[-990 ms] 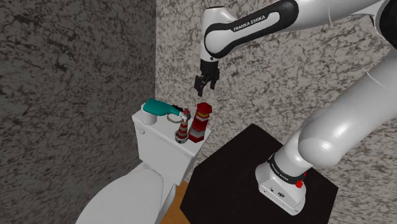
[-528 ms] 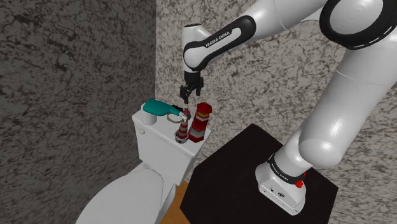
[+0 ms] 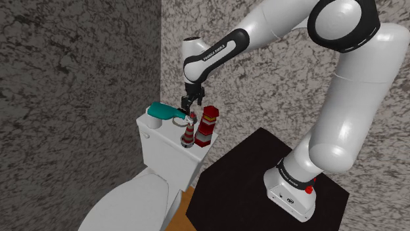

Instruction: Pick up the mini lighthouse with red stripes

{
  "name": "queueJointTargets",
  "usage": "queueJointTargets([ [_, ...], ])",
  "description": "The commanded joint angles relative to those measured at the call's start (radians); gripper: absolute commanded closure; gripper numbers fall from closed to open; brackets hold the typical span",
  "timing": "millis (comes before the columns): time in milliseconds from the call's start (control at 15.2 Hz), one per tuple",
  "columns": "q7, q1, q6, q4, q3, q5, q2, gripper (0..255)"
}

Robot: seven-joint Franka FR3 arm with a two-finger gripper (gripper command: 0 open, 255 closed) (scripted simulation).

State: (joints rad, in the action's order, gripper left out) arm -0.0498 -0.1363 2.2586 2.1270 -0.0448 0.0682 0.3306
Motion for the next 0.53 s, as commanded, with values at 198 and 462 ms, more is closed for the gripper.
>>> queueJointTargets([
  [198,-0.003,-0.001,0.031,0.001,0.001,0.003,0.030,255],
  [462,-0.003,-0.001,0.031,0.002,0.001,0.003,0.029,255],
])
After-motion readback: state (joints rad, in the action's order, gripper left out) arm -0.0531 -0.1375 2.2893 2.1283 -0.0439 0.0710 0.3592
